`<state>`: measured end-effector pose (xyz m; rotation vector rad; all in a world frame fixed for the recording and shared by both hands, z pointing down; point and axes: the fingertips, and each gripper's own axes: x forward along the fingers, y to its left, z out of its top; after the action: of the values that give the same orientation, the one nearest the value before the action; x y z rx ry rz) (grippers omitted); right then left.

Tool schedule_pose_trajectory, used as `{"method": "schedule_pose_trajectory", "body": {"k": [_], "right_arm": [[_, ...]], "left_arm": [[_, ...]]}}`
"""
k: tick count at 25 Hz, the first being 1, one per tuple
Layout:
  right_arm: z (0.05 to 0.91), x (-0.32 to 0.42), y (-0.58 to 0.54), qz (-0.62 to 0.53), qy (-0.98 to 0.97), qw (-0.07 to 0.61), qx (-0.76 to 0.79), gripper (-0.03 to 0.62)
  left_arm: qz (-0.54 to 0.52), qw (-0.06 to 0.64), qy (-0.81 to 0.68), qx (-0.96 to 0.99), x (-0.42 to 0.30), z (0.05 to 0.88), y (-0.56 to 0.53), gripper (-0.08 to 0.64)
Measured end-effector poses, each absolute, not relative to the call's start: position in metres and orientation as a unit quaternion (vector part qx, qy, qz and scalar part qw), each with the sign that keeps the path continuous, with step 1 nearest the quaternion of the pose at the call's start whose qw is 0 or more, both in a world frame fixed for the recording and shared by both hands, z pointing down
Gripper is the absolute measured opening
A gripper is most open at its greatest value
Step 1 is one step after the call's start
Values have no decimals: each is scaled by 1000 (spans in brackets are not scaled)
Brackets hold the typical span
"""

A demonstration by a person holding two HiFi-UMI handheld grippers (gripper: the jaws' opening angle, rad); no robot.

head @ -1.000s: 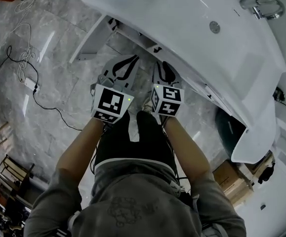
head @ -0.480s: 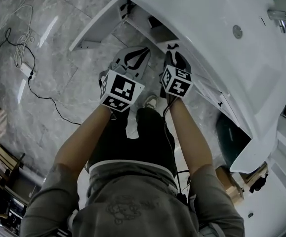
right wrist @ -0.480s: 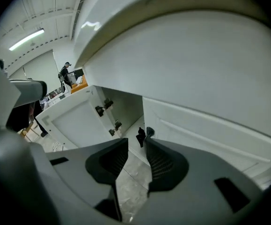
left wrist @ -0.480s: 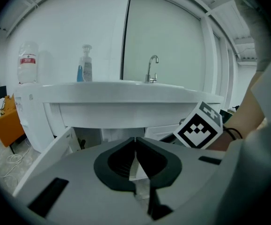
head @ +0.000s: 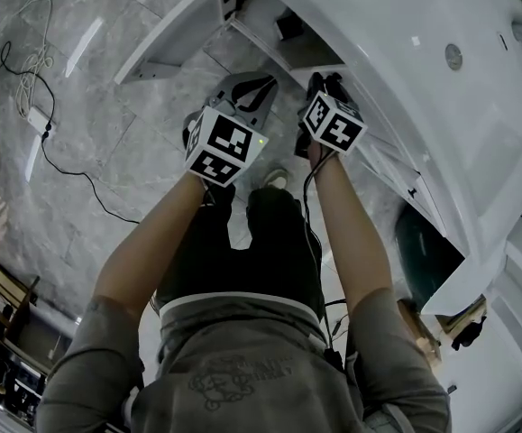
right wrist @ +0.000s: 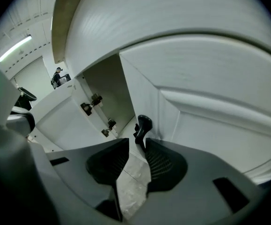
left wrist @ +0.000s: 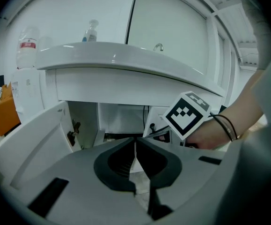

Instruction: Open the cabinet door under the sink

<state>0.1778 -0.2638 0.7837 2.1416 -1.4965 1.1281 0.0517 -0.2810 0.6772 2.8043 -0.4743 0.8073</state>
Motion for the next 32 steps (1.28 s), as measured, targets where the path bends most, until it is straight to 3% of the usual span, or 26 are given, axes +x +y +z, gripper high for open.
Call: {"method": "schedule_pose_trajectory", "body": {"k": [9, 32], "right_arm": [[782, 183, -262, 374, -499, 170, 763, 57], [776, 91, -162, 285, -621, 188, 705, 52]], "left_arm": [[280, 98, -161, 941, 46, 686, -284, 25], [317, 120, -145, 930, 29, 720, -185, 25]]}}
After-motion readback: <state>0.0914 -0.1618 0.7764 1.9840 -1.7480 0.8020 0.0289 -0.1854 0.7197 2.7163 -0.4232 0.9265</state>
